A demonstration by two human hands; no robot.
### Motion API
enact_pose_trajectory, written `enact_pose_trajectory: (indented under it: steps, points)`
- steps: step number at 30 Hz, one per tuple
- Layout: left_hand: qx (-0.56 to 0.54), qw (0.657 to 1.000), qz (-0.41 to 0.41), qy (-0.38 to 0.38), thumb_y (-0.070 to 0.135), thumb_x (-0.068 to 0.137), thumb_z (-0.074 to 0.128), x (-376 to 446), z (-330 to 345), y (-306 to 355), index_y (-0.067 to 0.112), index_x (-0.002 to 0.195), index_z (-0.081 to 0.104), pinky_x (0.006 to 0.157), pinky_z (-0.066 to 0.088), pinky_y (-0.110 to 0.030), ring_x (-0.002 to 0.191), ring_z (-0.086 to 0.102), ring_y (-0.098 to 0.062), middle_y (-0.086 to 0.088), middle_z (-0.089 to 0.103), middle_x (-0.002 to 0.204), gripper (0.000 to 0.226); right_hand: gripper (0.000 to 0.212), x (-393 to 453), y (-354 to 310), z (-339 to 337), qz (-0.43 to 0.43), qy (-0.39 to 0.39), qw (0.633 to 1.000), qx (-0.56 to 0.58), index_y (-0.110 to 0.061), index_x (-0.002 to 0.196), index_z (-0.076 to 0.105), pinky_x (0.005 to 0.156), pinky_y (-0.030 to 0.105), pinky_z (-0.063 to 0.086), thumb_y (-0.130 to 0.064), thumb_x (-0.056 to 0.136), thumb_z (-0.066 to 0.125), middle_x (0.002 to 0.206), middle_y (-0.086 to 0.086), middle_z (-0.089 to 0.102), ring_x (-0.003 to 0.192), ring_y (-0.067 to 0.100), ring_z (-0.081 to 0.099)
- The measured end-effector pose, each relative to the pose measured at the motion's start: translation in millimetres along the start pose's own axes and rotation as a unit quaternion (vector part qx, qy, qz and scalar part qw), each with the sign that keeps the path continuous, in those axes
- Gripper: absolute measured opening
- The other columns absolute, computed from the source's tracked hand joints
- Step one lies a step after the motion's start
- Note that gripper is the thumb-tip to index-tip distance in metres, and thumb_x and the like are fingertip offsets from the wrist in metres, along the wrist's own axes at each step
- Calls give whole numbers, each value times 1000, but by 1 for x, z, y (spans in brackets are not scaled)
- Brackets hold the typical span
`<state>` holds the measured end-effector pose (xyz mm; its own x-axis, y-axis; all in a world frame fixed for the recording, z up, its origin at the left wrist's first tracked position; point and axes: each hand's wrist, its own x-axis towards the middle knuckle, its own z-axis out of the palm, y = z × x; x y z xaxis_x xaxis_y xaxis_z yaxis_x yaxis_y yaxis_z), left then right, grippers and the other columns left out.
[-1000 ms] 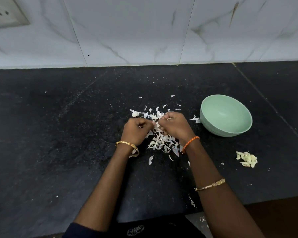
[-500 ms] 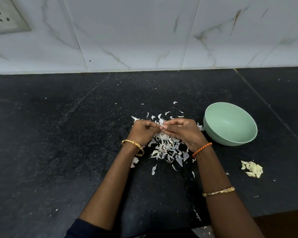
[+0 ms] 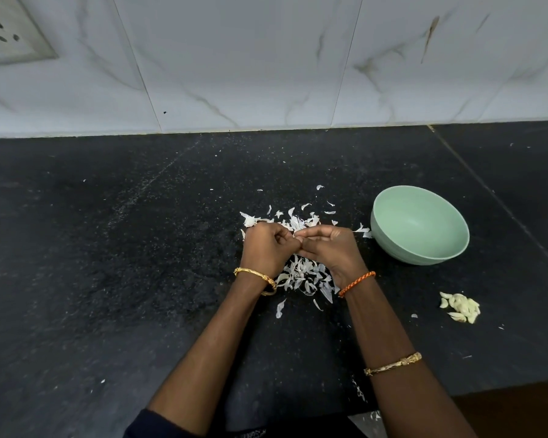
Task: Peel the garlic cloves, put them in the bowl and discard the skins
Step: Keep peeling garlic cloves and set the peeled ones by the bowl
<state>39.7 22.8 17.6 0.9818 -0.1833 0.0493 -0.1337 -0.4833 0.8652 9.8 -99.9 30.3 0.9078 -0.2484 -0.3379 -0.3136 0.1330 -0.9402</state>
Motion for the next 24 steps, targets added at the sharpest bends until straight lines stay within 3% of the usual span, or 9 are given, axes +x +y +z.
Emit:
enact_pose_trajectory:
  steps: [11, 17, 21, 24]
  points:
    - [-48, 998, 7, -45, 8, 79, 69, 1, -8, -7, 23, 63, 61, 49, 37, -11, 46, 40, 2, 10, 48, 53, 24, 9, 1, 2, -13, 42, -57, 995, 74, 0, 88, 68, 67, 21, 58, 6, 81, 66, 79, 8, 73, 72, 13, 72]
    - [-12, 995, 89, -35, 12, 80, 72, 0, -10, -12, 17, 80, 72, 50, 36, -14, 48, 43, 0, 12, 58, 67, 5, 7, 4, -5, -23, 60, -89, 994, 34, 1, 90, 68, 63, 19, 57, 1, 84, 65, 74, 7, 71, 65, 10, 68]
    - [55, 985, 162, -19, 16, 80, 73, -1, -14, -11, 20, 88, 75, 53, 45, -27, 54, 49, -4, 16, 57, 73, 9, 4, 4, -11, -28, 78, -110, 991, 15, 0, 88, 68, 62, 18, 56, -2, 84, 65, 69, 5, 69, 60, 8, 65]
    - [86, 975, 205, -18, 16, 79, 74, -2, -17, -10, 20, 88, 75, 50, 43, -23, 54, 48, -2, 16, 57, 74, 10, 6, 6, -16, -29, 93, -117, 989, 5, 2, 89, 66, 58, 18, 55, -3, 85, 66, 66, 4, 68, 57, 7, 63]
